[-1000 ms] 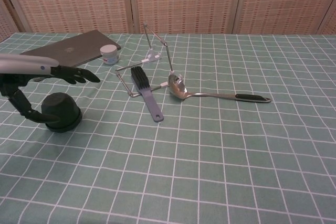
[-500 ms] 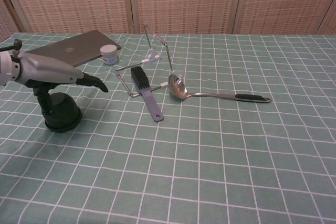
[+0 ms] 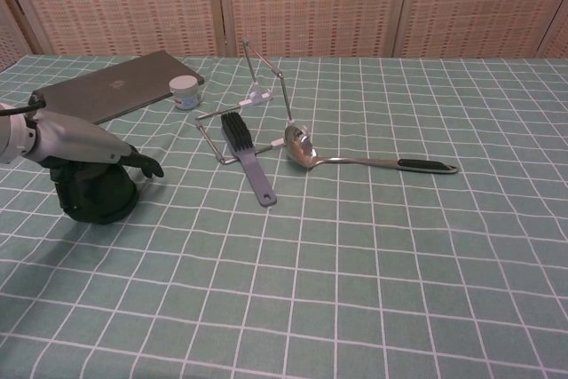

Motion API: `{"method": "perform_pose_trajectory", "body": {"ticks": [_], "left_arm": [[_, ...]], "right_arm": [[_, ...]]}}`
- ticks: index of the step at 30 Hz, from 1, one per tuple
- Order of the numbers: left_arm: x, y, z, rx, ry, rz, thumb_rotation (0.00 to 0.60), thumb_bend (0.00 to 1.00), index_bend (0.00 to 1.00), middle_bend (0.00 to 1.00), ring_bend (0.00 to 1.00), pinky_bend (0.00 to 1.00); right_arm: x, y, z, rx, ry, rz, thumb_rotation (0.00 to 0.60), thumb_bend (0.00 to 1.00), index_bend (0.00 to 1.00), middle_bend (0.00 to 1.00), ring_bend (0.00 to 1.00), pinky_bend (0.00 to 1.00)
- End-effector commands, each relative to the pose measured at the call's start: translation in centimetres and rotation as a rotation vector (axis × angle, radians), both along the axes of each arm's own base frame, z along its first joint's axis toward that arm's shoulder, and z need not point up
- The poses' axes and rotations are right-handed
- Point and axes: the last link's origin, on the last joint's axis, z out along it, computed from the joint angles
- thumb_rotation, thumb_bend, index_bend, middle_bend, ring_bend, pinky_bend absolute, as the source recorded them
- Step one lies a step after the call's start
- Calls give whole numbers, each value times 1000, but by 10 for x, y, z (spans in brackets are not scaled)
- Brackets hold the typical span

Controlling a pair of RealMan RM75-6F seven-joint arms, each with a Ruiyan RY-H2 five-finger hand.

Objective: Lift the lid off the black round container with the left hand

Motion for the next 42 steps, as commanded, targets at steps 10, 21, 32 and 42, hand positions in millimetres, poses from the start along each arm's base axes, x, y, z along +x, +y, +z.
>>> {"method": "perform_pose_trajectory", "body": {"ticks": [10,21,32,42], "left_arm": [[-14,-3,-3,28,27,-44,600,282,207,180,59,221],[-21,-4,-7,68,28,-104,600,318,534,501,377,687],[-30,-5,0,99,-8,-104,600,320,662,650,558,905],[-33,-5,9,106,-57,-79,600,334,723,714,615,957]], "right_arm": [[1,2,2,-8,-7,-1,600,116,0,0,0,0],[2,5,4,-10,-16,7,600,116,0,0,0,0],[4,7,6,-18,-23,18,600,118,0,0,0,0],[4,8,5,-17,-20,20,600,118,0,0,0,0]]}}
